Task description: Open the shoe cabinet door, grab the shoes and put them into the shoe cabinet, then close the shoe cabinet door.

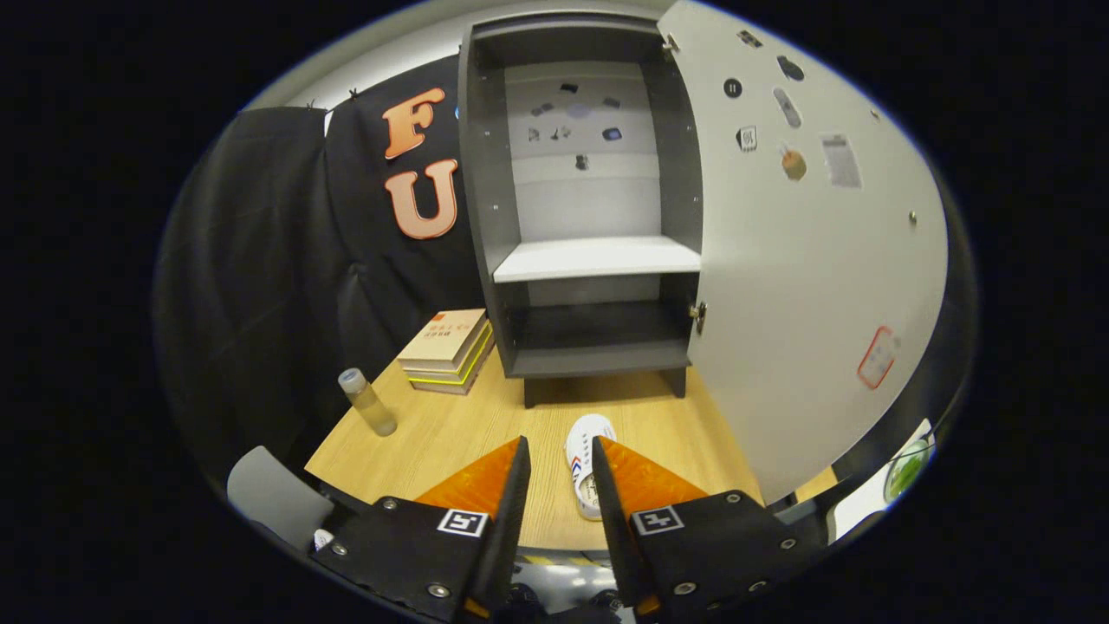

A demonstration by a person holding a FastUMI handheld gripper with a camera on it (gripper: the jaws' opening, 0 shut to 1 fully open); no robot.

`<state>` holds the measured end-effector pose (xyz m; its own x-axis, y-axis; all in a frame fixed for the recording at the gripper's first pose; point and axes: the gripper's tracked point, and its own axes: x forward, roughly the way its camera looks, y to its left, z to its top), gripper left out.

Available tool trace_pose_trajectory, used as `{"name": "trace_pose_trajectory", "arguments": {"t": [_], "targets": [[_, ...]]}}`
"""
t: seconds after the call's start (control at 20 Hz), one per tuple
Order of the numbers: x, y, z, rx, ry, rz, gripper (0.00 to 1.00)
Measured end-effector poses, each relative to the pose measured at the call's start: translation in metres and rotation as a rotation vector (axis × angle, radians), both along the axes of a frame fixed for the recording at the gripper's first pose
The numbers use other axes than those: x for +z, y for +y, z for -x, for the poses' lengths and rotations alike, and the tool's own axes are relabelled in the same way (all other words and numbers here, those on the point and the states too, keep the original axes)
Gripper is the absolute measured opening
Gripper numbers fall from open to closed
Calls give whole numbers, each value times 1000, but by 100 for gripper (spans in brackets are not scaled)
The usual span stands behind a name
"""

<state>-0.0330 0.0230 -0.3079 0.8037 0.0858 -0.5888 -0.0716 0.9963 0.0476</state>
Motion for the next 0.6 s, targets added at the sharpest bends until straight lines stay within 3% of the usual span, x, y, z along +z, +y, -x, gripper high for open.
{"name": "trace_pose_trajectory", "arguments": {"t": [0.15, 0.6], "targets": [[-45, 6, 2, 27, 110, 13, 57], [-162, 5, -34, 71, 307, 54, 61]]}}
